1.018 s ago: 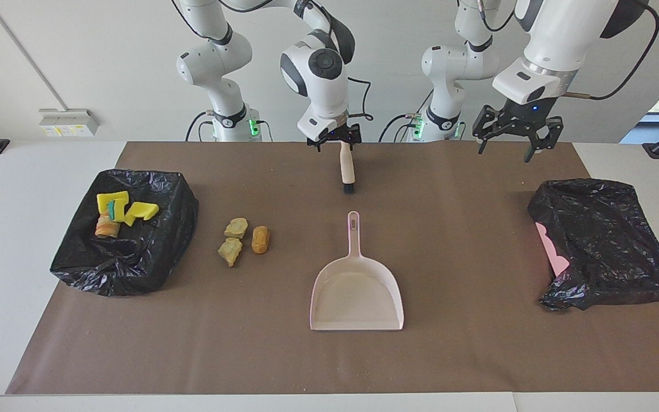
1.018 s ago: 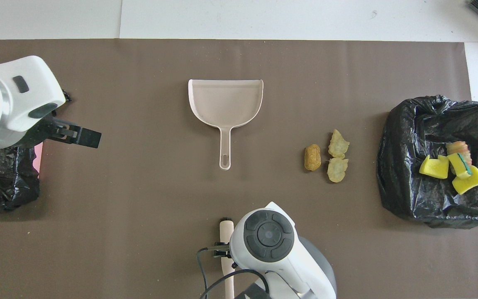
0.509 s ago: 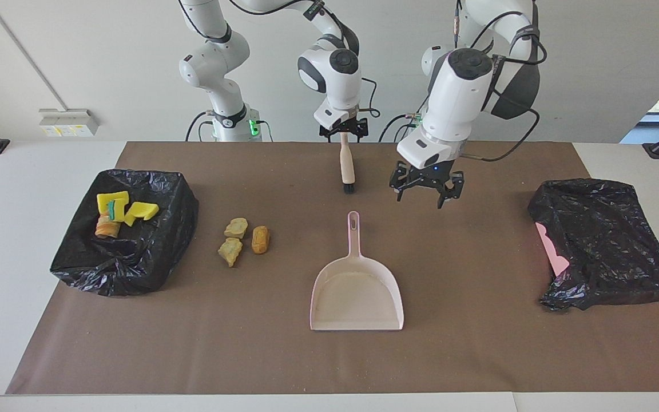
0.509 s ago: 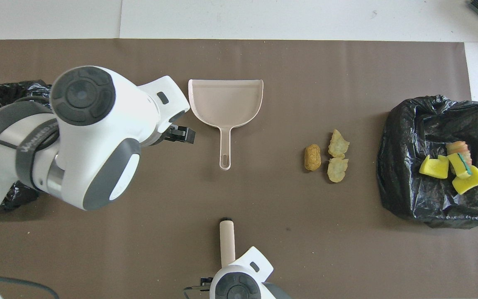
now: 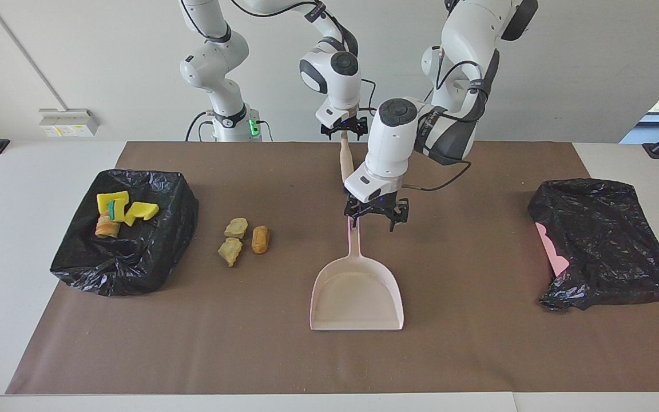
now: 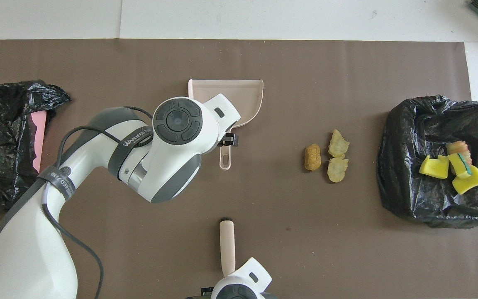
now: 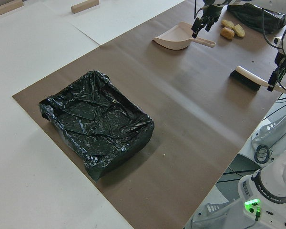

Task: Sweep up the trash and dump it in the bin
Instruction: 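Grasp the dustpan handle with the left gripper while the right gripper withdraws, then lift the dustpan with the left gripper while the right gripper grasps the brush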

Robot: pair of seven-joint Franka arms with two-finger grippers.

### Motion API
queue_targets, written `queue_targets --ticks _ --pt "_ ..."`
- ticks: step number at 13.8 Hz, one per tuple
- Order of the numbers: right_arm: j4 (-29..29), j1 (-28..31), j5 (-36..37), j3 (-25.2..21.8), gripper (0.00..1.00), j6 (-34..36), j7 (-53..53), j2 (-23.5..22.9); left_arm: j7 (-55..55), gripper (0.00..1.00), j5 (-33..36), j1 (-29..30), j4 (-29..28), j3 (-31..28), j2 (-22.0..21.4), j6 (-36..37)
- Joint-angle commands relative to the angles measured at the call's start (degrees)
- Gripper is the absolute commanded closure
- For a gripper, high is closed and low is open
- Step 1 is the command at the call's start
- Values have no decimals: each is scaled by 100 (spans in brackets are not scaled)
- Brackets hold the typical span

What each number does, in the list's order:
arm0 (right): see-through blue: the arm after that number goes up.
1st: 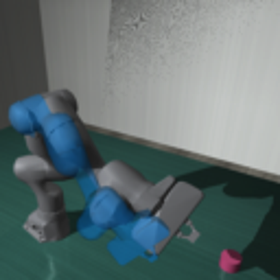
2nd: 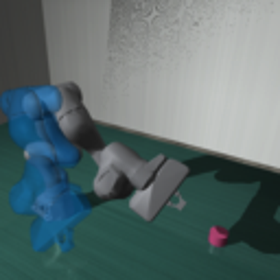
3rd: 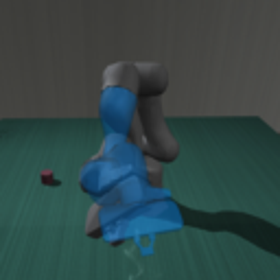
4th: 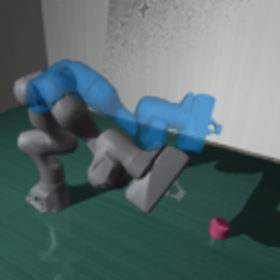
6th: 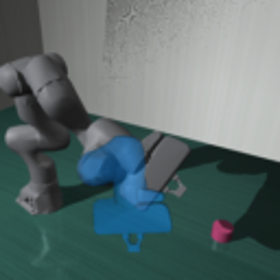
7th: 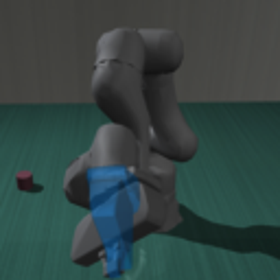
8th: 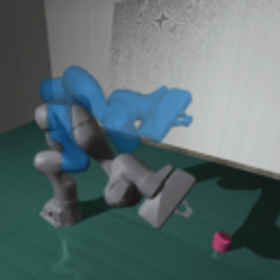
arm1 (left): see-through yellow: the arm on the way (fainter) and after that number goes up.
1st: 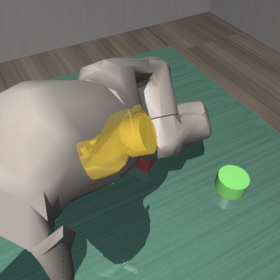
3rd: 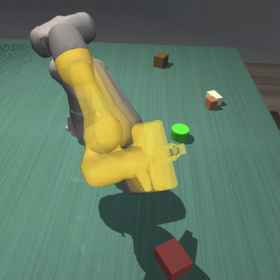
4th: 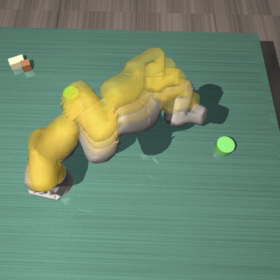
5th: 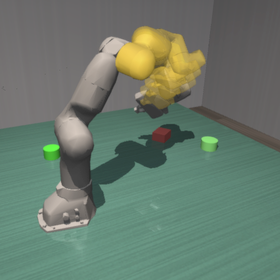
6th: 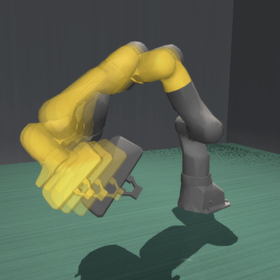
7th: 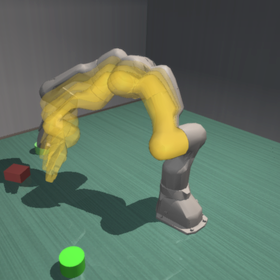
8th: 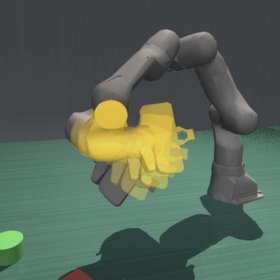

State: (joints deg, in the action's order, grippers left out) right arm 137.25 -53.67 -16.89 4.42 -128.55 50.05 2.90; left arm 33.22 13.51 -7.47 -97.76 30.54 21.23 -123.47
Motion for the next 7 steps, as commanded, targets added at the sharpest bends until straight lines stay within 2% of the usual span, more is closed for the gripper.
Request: queue_targets --ticks 1,2,4,7 --pt "145 -38 -130 -20 58 -152 -3 132 316 0 170 -17 64 40 249 -230" --pt "145 -30 -130 -20 96 -161 5 115 595 0 387 -104 134 40 503 -274" --pt "127 -29 -130 -20 100 -179 75 97 1307 0 1186 -123 230 162 890 -458" --pt "92 14 -130 -28 100 -179 15 53 1354 0 1295 -123 222 198 936 -476"
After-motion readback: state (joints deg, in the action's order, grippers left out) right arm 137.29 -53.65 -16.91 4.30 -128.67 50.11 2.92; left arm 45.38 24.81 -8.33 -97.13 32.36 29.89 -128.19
